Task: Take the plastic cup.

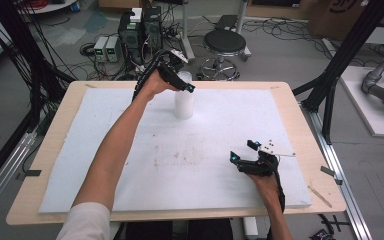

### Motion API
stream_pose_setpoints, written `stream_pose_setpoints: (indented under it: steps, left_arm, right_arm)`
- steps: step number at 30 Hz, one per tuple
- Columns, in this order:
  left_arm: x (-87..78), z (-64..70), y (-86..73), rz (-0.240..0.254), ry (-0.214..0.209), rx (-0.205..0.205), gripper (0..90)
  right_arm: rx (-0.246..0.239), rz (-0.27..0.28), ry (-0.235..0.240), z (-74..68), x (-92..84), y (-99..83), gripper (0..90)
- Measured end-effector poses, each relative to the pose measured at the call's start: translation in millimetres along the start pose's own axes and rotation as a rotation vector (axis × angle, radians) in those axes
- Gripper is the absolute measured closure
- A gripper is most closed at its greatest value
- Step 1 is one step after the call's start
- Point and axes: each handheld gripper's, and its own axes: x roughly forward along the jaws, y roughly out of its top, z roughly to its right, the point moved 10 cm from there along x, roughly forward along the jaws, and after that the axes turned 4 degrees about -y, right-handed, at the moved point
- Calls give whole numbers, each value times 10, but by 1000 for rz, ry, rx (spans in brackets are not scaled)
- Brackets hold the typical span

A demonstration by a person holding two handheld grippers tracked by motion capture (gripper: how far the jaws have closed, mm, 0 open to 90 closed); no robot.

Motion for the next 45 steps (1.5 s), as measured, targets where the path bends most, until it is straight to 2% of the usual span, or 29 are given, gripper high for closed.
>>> stream_pose_setpoints:
  steps: [17, 24, 29, 32, 37, 40, 45]
  left_arm:
    - [-32, 13, 21, -6, 18, 4, 360]
    - [-111, 28, 107, 11, 28, -6, 362]
    - [-253, 65, 272, 26, 39, 6, 367]
    - [-367, 78, 363, 18, 48, 19, 367]
    - [-624, 101, 586, 50, 68, 40, 367]
    - [-772, 118, 707, 86, 80, 46, 371]
    - [-889, 116, 745, 86, 94, 57, 371]
  right_arm:
    - [-1, -5, -1, -4, 1, -4, 138]
    - [-4, -4, -1, -4, 3, -3, 139]
    - [-5, -2, -3, -8, 2, -1, 139]
    - [-4, -2, -4, -8, 2, 0, 139]
    - [-4, -3, -4, -2, 9, 0, 139]
    - [-5, -1, -4, -4, 6, 1, 139]
    - [-10, -3, -6, -3, 5, -1, 139]
